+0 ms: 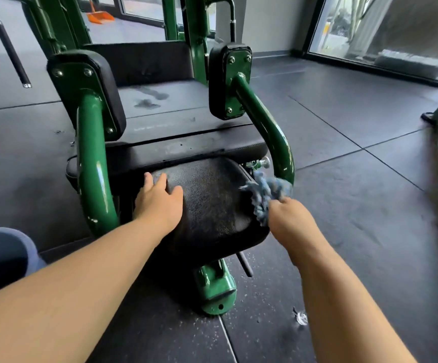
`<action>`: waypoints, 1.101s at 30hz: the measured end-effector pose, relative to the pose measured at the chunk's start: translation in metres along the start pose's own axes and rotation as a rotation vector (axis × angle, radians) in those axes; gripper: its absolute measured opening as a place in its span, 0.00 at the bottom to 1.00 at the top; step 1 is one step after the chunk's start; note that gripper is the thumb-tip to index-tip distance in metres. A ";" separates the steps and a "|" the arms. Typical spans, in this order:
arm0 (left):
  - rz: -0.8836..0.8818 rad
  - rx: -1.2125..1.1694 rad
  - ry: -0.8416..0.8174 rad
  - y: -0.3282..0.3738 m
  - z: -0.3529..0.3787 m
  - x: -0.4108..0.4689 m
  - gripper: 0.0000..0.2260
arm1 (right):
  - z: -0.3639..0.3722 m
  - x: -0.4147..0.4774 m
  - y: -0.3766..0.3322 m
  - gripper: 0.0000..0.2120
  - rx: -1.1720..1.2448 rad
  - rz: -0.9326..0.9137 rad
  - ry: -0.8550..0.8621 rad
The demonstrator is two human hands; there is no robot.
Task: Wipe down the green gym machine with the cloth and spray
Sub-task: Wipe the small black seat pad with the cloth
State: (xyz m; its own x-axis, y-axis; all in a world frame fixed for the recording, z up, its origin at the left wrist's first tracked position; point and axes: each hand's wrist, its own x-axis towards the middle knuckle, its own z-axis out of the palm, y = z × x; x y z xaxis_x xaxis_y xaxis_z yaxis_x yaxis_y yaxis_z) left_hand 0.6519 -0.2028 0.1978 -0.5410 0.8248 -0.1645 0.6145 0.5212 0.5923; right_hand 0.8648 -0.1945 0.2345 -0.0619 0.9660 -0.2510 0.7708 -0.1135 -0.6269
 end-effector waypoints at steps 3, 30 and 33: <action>0.008 0.068 0.035 -0.002 0.005 0.004 0.25 | 0.003 0.041 -0.045 0.16 -0.118 0.001 -0.038; 0.021 -0.024 0.053 -0.002 0.003 0.002 0.22 | 0.008 0.021 0.024 0.20 0.538 0.319 -0.069; 0.022 -0.028 0.047 -0.001 0.000 -0.006 0.22 | 0.017 -0.004 0.045 0.17 0.710 0.387 -0.013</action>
State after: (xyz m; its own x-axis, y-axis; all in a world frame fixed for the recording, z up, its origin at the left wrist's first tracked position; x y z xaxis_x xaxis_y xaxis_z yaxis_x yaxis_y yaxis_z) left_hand 0.6544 -0.2082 0.1977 -0.5544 0.8244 -0.1144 0.6103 0.4962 0.6175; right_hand 0.8888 -0.2070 0.1945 0.1161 0.8259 -0.5517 0.1531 -0.5637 -0.8117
